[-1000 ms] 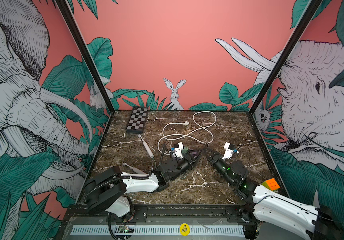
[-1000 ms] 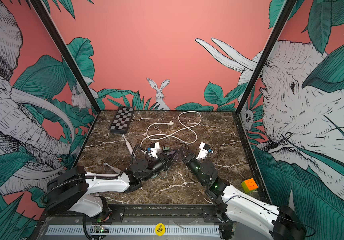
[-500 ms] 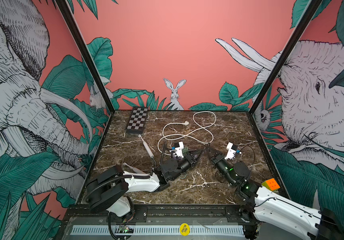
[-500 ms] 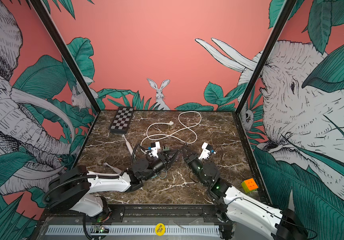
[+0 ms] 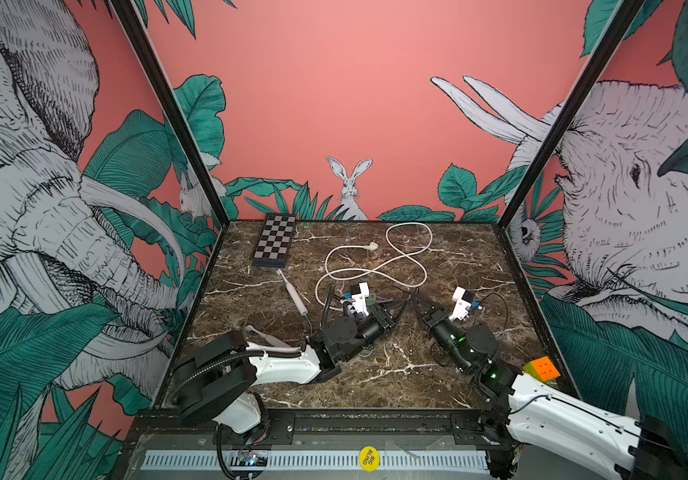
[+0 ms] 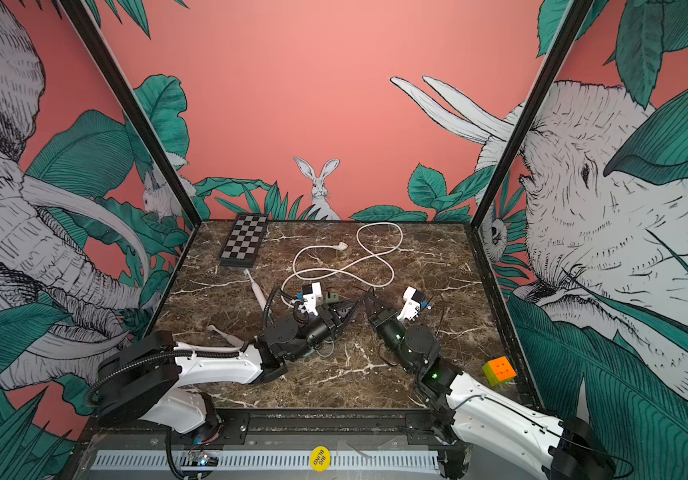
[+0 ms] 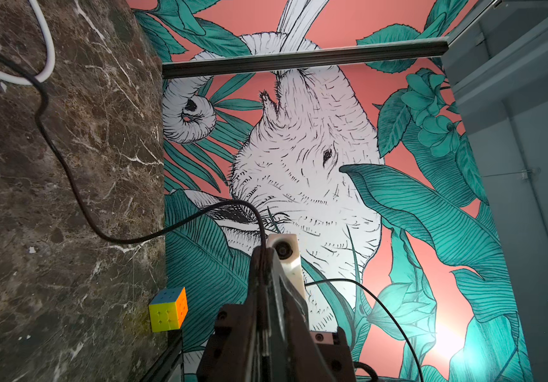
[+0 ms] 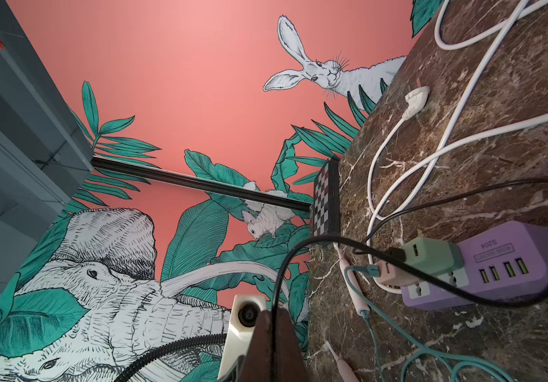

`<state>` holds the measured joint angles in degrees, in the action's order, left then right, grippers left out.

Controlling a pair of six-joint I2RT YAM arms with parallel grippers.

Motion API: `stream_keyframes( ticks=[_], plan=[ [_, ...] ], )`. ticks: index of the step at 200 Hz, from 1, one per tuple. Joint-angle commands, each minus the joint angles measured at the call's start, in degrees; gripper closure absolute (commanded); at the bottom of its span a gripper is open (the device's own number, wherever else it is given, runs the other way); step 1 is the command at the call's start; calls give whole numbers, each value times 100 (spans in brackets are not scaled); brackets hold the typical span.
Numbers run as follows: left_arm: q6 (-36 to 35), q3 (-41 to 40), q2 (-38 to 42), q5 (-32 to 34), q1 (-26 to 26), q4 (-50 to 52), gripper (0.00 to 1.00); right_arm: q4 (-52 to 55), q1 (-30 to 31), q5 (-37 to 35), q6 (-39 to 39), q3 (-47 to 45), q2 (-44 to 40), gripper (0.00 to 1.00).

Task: Charge the electric toothbrush
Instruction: Pick up the charging cable from the center of the board.

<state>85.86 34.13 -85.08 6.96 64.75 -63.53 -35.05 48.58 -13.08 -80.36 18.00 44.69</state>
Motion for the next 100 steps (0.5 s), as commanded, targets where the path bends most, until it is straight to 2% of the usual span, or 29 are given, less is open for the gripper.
stream_keyframes(
  ticks=[1,30,49,100],
  plan=[
    [-119,197,1,25,42,-139,78,-274,-24,-33,-19,-37,-4,100],
    [-123,230,-9,-9,52,-22,71,-266,-21,-50,-51,-48,-38,100],
    [-117,210,-9,6,53,-9,77,-230,-24,-61,-28,-51,-91,100],
    [-160,234,15,18,52,112,84,-204,-23,-53,-58,-46,-127,100]
  ],
)
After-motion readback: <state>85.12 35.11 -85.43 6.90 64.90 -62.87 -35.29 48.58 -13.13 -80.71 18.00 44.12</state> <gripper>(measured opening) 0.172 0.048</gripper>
